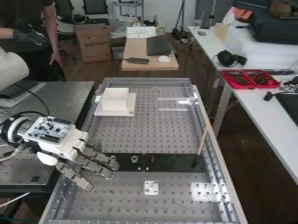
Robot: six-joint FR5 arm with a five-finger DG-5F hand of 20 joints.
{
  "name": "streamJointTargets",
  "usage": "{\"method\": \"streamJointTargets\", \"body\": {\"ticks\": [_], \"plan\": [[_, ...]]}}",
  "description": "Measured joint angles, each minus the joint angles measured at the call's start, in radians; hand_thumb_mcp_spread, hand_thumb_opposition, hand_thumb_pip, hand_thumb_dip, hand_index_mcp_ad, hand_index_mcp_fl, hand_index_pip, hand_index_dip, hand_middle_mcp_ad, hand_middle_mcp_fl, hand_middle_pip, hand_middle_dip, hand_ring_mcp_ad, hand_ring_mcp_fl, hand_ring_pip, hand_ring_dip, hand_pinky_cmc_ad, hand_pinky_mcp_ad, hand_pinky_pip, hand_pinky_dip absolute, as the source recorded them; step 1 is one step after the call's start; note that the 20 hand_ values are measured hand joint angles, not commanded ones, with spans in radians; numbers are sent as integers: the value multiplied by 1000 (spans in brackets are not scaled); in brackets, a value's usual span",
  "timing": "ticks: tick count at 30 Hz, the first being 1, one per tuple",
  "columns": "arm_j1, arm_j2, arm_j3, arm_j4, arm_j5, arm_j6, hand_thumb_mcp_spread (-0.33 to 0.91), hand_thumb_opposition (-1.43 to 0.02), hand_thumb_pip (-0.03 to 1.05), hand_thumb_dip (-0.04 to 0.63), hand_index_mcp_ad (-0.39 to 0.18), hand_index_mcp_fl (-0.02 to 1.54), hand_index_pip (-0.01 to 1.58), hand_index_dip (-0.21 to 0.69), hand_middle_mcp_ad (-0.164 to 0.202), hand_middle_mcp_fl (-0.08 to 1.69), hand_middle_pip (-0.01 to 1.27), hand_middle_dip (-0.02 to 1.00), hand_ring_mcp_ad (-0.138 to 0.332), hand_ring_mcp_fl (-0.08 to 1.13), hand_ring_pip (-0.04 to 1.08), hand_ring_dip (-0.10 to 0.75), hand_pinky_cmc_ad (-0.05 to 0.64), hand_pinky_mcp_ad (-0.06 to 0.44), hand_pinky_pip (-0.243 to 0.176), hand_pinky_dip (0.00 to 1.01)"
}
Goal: Grab the smaller nut and place it in the white container
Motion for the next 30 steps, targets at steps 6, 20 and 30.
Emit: {"method": "streamJointTargets", "body": {"ticks": [6,20,30], "plan": [[-3,-4,2,-10,-12,-23,478,-918,648,304,-120,16,1536,347,24,119,127,204,86,2,89,82,351,278,-26,195],[-16,-10,-1,5,-36,-59,478,-916,648,304,-120,12,1553,347,28,119,127,204,86,0,89,82,351,278,-26,195],[-28,-24,17,-7,-55,-60,478,-916,648,304,-120,14,1550,347,24,133,127,204,86,0,91,82,347,278,-26,195]]}}
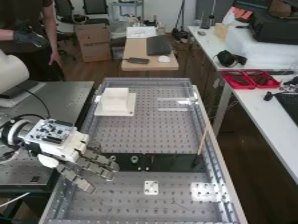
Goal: Grab the smaller nut and place it in the white container
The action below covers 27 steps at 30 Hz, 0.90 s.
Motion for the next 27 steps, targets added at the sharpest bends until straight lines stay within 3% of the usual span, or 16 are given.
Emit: {"method": "streamJointTargets", "body": {"ticks": [27], "plan": [[5,-16,34,-57,-15,-20,478,-916,648,304,-120,49,1550,342,24,133,127,204,87,0,98,87,337,278,-26,195]]}}
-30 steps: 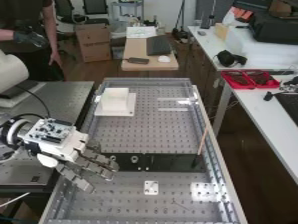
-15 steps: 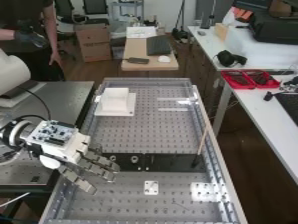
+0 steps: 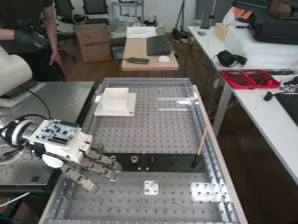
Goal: Grab the smaller nut and place it in the white container
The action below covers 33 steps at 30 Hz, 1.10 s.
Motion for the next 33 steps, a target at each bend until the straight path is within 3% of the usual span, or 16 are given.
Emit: {"method": "streamJointTargets", "body": {"ticks": [33], "plan": [[-9,-10,3,-4,-3,0,475,-869,658,326,-120,96,1548,328,24,131,127,206,87,0,98,86,337,278,-26,209]]}}
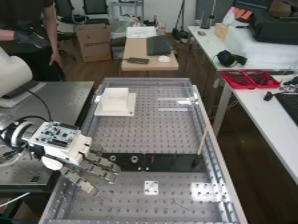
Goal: Grab the smaller nut and place it in the white container
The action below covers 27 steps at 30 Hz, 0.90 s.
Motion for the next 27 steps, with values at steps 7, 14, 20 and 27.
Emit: {"method": "streamJointTargets", "body": {"ticks": [7,14,20,27], "plan": [[0,-2,4,2,-1,-2,475,-873,646,323,-113,148,1543,300,24,131,127,206,87,0,98,87,335,278,-26,209],[2,-2,6,-1,0,-6,473,-871,646,323,-101,206,1518,300,24,180,131,206,87,2,96,87,339,276,-24,204],[4,-6,12,-4,-2,-8,473,-873,646,326,-87,232,1517,300,24,180,131,206,87,2,99,87,337,278,-10,209],[8,-4,19,-9,-7,-16,471,-909,620,323,-89,265,1518,300,24,180,131,206,87,2,99,87,337,278,-10,204]]}}
